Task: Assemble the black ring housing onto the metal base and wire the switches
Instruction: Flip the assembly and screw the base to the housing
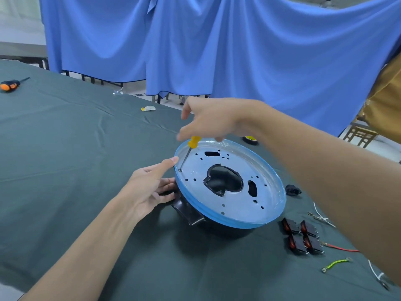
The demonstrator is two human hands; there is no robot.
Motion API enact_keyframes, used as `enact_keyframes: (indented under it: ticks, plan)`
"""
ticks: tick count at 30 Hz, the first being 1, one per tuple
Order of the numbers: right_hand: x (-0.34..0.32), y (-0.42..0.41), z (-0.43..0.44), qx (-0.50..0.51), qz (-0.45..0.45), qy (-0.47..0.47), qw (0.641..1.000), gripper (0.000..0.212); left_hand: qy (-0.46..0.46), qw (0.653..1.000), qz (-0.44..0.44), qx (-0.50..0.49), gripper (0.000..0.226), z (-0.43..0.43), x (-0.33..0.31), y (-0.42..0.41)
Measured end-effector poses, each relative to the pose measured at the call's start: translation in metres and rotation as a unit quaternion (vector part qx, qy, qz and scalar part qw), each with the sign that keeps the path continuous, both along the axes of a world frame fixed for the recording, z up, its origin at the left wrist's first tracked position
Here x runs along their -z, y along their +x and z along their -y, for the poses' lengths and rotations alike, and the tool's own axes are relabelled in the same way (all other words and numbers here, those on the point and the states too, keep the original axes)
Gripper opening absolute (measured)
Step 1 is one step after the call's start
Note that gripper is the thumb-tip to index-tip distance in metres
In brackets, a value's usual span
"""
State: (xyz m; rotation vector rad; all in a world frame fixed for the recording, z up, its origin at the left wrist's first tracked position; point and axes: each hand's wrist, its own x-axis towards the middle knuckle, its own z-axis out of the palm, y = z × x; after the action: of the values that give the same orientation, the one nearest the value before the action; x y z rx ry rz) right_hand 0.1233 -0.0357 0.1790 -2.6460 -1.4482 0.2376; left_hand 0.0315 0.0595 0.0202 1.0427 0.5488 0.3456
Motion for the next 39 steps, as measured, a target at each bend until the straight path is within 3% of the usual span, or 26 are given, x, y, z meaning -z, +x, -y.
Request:
enact_keyframes:
  ticks: [2, 5, 7, 10, 12, 15, 20, 24, 29, 34, 37, 39]
  plan:
    - [-0.001, 0.001, 0.001, -0.035, -0.006, 0.031, 0.999, 0.036, 0.002, 1.000, 0.001, 0.002, 0.023, 0.000, -0.001, 0.000]
    - [0.012, 0.001, -0.006, -0.034, 0.162, 0.077, 0.983, 0.023, 0.003, 1.000, 0.003, 0.002, 0.023, 0.001, -0.001, -0.001]
    - [0.018, -0.002, -0.008, -0.026, 0.202, 0.052, 0.978, 0.026, 0.002, 1.000, 0.002, 0.002, 0.024, 0.001, -0.001, -0.002]
    - [0.007, -0.001, -0.006, -0.029, 0.148, -0.026, 0.988, 0.031, 0.002, 1.000, 0.001, 0.000, 0.025, 0.001, -0.001, -0.001]
    - [0.001, -0.001, -0.005, -0.031, 0.126, -0.014, 0.991, 0.031, 0.002, 1.000, 0.001, 0.000, 0.026, 0.001, -0.001, -0.001]
    - [0.009, -0.002, -0.005, -0.017, 0.175, 0.026, 0.984, 0.018, 0.003, 1.000, 0.003, 0.000, 0.026, 0.001, -0.001, -0.001]
    - [0.001, -0.006, -0.002, -0.018, 0.108, -0.032, 0.993, 0.040, 0.005, 1.000, 0.001, 0.001, 0.026, 0.001, 0.000, -0.001]
    - [0.011, -0.008, -0.004, -0.007, 0.193, 0.014, 0.981, 0.015, 0.004, 1.000, 0.005, 0.003, 0.025, 0.000, 0.000, -0.002]
    - [-0.006, -0.008, -0.002, -0.017, 0.070, -0.044, 0.996, 0.037, 0.000, 1.000, 0.007, 0.003, 0.026, 0.000, 0.000, -0.001]
    - [0.011, -0.005, -0.009, -0.022, 0.190, 0.022, 0.981, 0.023, -0.005, 1.000, 0.008, 0.001, 0.025, 0.000, 0.000, -0.001]
    - [0.002, -0.006, -0.006, -0.008, 0.079, -0.022, 0.997, 0.037, -0.007, 1.000, 0.011, 0.006, 0.025, 0.000, 0.001, -0.001]
    - [-0.008, -0.007, -0.002, -0.037, 0.017, -0.018, 0.999, 0.034, -0.005, 1.000, 0.008, 0.007, 0.025, -0.001, 0.001, -0.001]
